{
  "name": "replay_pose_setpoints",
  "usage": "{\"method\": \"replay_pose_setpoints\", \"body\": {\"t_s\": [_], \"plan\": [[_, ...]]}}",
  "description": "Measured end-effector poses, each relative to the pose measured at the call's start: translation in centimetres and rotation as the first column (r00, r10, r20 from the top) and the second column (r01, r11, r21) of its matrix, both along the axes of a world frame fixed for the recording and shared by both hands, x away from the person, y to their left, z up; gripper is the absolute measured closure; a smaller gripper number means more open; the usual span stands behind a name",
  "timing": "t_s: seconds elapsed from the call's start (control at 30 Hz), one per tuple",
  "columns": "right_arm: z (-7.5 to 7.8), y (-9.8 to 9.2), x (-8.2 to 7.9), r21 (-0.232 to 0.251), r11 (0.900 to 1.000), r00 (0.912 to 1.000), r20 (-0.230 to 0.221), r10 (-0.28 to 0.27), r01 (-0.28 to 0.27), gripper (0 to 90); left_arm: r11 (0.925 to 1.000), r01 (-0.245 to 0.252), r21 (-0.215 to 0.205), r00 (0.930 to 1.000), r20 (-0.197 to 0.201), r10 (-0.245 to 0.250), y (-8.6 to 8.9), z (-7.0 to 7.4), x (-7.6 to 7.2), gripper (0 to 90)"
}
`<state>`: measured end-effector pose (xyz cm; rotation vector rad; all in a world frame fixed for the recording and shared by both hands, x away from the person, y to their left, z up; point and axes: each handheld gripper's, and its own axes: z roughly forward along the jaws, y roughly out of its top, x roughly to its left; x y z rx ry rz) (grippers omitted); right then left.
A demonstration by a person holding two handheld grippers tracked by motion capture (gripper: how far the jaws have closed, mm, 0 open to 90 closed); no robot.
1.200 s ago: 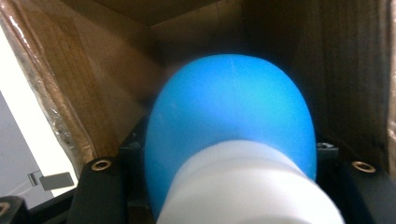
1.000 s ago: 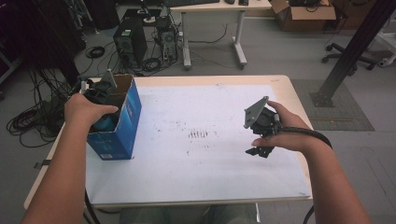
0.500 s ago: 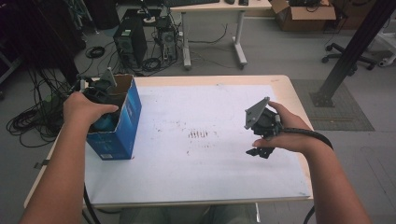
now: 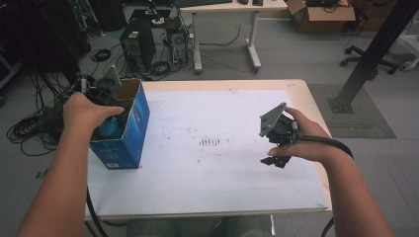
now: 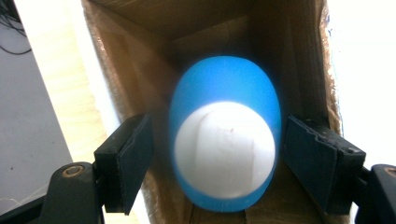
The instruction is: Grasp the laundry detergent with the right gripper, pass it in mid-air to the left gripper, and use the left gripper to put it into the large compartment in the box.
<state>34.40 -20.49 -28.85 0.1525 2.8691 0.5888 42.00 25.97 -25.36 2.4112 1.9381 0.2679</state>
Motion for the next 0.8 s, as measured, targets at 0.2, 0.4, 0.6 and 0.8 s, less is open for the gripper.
{"method": "replay_pose_setpoints", "body": {"t_s": [0.2,0.4,0.6,0.8], "plan": [[0.1,0.0,0.0,-0.001,1.0,1.0,0.002,0.001,-0.001,2.7,1.0,0.0,-0.002,1.0,0.009,0.0,0.0,0.5,-0.1,23.0],[0.3,0.1,0.0,-0.005,1.0,1.0,0.003,0.002,-0.002,2.7,0.9999,-0.004,-0.01,0.9997,0.026,0.005,0.0,1.0,-0.2,21.2],[0.5,0.2,0.0,-0.008,1.0,1.0,0.002,0.003,-0.003,2.7,0.9998,-0.002,-0.022,0.9993,0.037,0.002,0.0,1.7,-0.3,14.7],[0.5,0.4,0.1,-0.009,1.0,1.0,0.0,0.005,-0.005,2.7,0.9975,0.03,-0.064,0.9987,0.043,-0.027,-0.3,2.4,-0.4,8.3]]}}
